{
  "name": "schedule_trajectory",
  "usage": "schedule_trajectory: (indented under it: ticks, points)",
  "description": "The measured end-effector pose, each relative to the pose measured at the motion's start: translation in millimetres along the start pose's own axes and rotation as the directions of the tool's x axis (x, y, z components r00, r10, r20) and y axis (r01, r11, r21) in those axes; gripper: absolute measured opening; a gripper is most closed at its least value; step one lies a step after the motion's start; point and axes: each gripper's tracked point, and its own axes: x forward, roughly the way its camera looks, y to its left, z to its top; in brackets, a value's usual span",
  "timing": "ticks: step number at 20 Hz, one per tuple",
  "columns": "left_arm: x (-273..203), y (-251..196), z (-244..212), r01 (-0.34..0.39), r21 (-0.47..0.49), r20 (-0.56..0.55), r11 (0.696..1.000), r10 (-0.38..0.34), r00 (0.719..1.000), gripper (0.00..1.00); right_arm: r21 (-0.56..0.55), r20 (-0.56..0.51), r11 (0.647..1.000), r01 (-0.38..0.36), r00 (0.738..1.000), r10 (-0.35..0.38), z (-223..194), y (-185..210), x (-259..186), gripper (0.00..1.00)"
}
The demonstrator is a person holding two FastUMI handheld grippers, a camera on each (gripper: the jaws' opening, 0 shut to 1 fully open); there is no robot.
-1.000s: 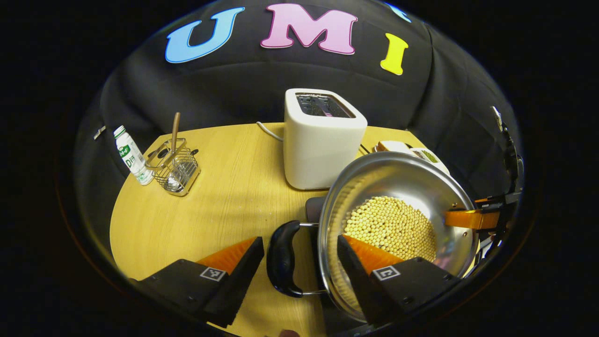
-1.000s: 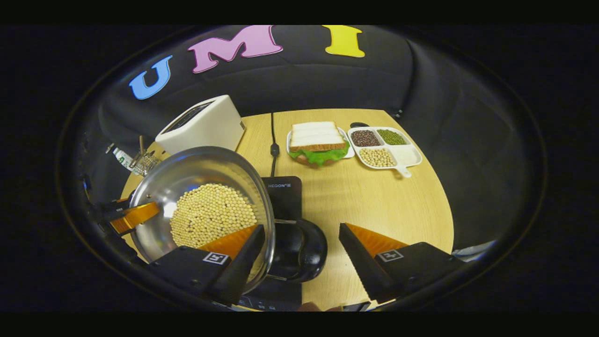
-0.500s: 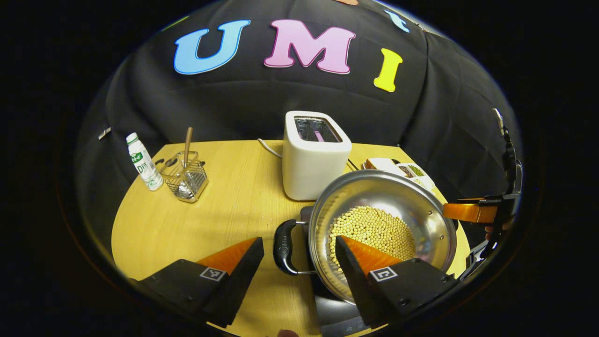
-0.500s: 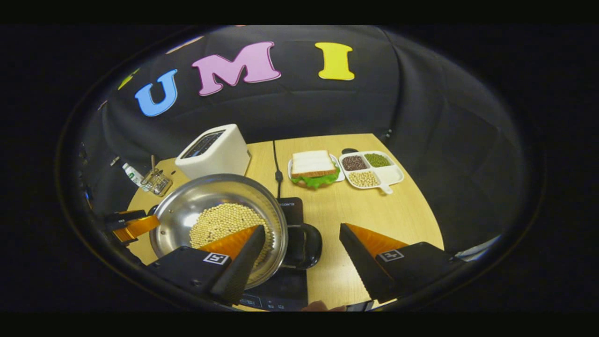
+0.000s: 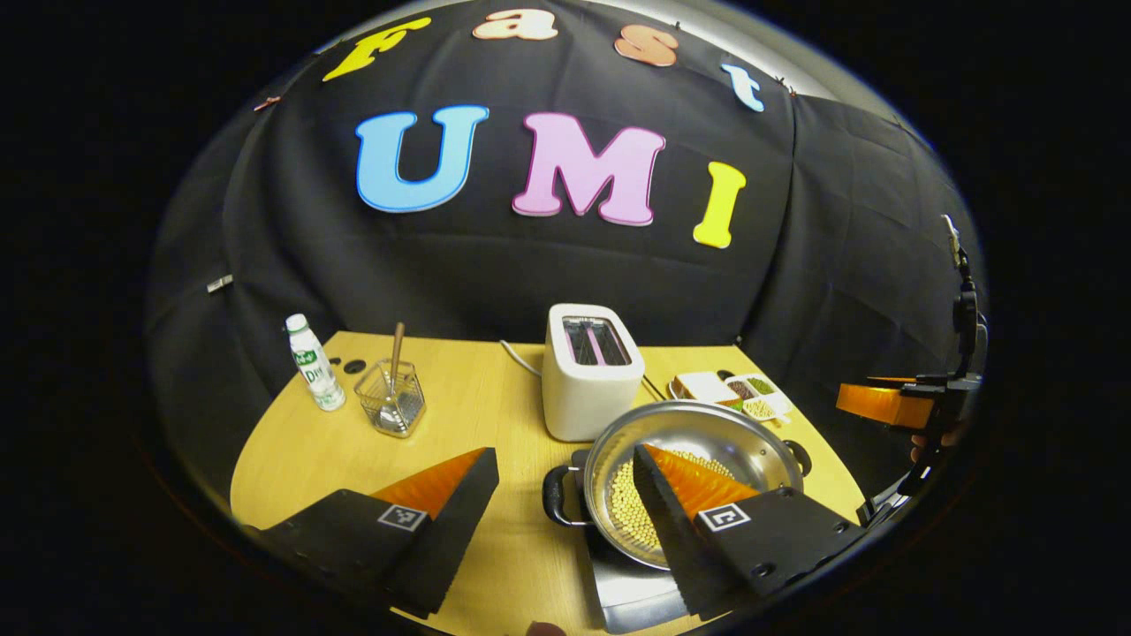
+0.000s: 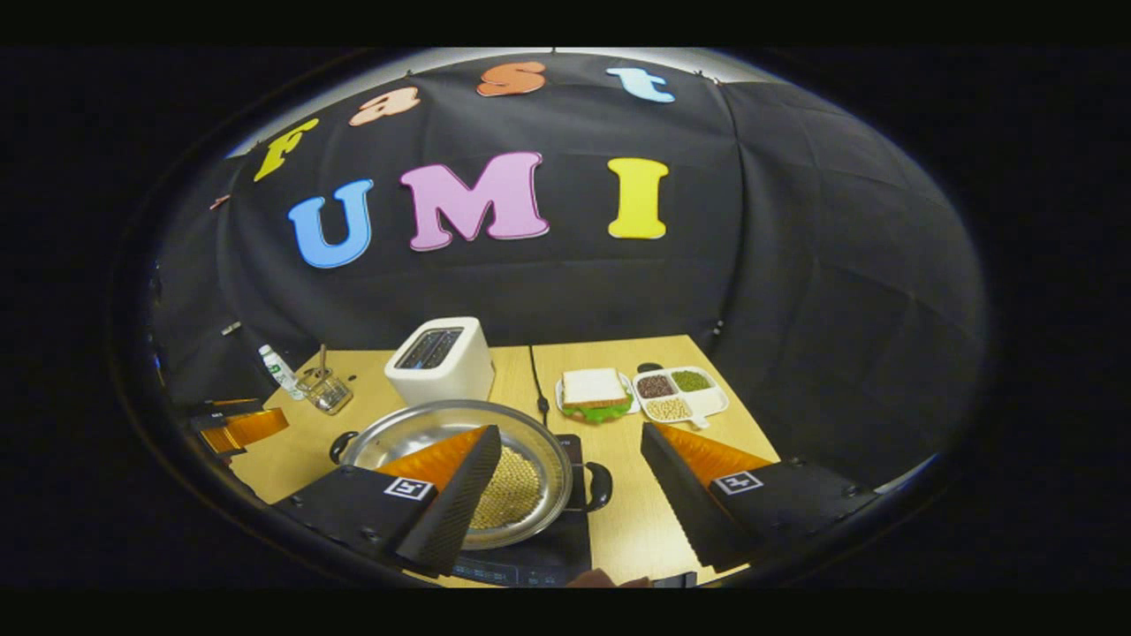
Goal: First push the handle of the pot to place it horizontally, then grasp the pot with both hands and set it on the induction cooktop.
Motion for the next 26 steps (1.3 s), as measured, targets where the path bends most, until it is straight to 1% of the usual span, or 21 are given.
schedule_trajectory:
  ticks: [3,5,7,9,11,12,14,15,16,17,18,19,20,21,23,26]
  points:
    - [-33.0,5.3,32.2,0.003,0.0,0.108,1.0,-0.003,0.994,0.96,-0.016,0.108,1.0,-0.003,0.994,0.005,30.3,12.4,-27.4,0.99]
    - [-59.4,13.7,48.1,-0.013,-0.007,0.166,1.0,0.014,0.986,0.95,-0.022,0.172,1.0,-0.005,0.985,0.009,47.2,20.9,-45.3,0.98]
    - [-82.8,25.8,63.5,-0.046,-0.025,0.227,0.999,0.05,0.973,0.95,-0.026,0.242,1.0,-0.009,0.97,0.015,66.7,30.0,-65.8,0.98]
    - [-108.4,35.0,79.3,-0.079,-0.025,0.3,0.997,0.083,0.95,0.95,-0.043,0.308,0.999,-0.01,0.951,0.023,78.9,36.3,-83.5,0.98]
    - [-133.4,43.1,88.2,-0.126,0.01,0.371,0.992,0.113,0.922,0.95,-0.051,0.357,0.999,-0.012,0.934,0.03,83.7,42.7,-102.0,0.98]
    - [-143.4,42.3,91.9,-0.14,0.027,0.403,0.99,0.117,0.908,0.95,-0.051,0.384,0.999,-0.009,0.923,0.027,87.8,43.9,-109.8,0.98]
    - [-167.3,38.1,103.5,-0.162,0.055,0.476,0.985,0.117,0.871,0.95,-0.055,0.438,0.998,-0.002,0.899,0.026,97.5,46.4,-125.9,0.98]
    - [-176.7,35.5,105.6,-0.168,0.064,0.494,0.984,0.115,0.862,0.98,-0.058,0.459,0.998,0.001,0.888,0.026,101.6,46.8,-133.1,0.98]
    - [-182.7,31.6,104.1,-0.172,0.079,0.499,0.982,0.111,0.86,0.95,-0.057,0.473,0.998,0.001,0.881,0.026,103.3,47.9,-141.2,0.98]
    - [-188.3,30.4,102.9,-0.182,0.089,0.497,0.979,0.114,0.86,0.95,-0.054,0.48,0.999,0.0,0.877,0.026,103.6,49.4,-149.4,0.98]
    - [-192.5,31.3,103.8,-0.193,0.091,0.498,0.977,0.123,0.858,0.92,-0.053,0.488,0.999,0.005,0.873,0.022,102.4,48.8,-156.4,0.97]
    - [-196.4,30.7,103.7,-0.199,0.088,0.499,0.976,0.129,0.857,0.92,-0.058,0.493,0.998,0.014,0.87,0.017,100.0,48.2,-163.3,1.0]
    - [-200.0,30.3,101.9,-0.206,0.085,0.5,0.975,0.137,0.855,0.95,-0.068,0.499,0.997,0.022,0.866,0.015,98.1,49.0,-168.7,0.98]
    - [-203.7,31.3,101.5,-0.215,0.079,0.502,0.973,0.147,0.852,0.95,-0.078,0.504,0.997,0.021,0.864,0.021,97.7,51.7,-172.8,0.98]
    - [-203.9,27.8,98.1,-0.207,0.077,0.496,0.975,0.143,0.857,0.95,-0.08,0.492,0.997,0.006,0.87,0.034,95.2,57.3,-170.2,0.98]
    - [-203.7,25.3,96.8,-0.199,0.089,0.484,0.976,0.132,0.865,0.95,-0.063,0.481,0.998,0.007,0.877,0.025,95.0,56.4,-168.9,0.98]
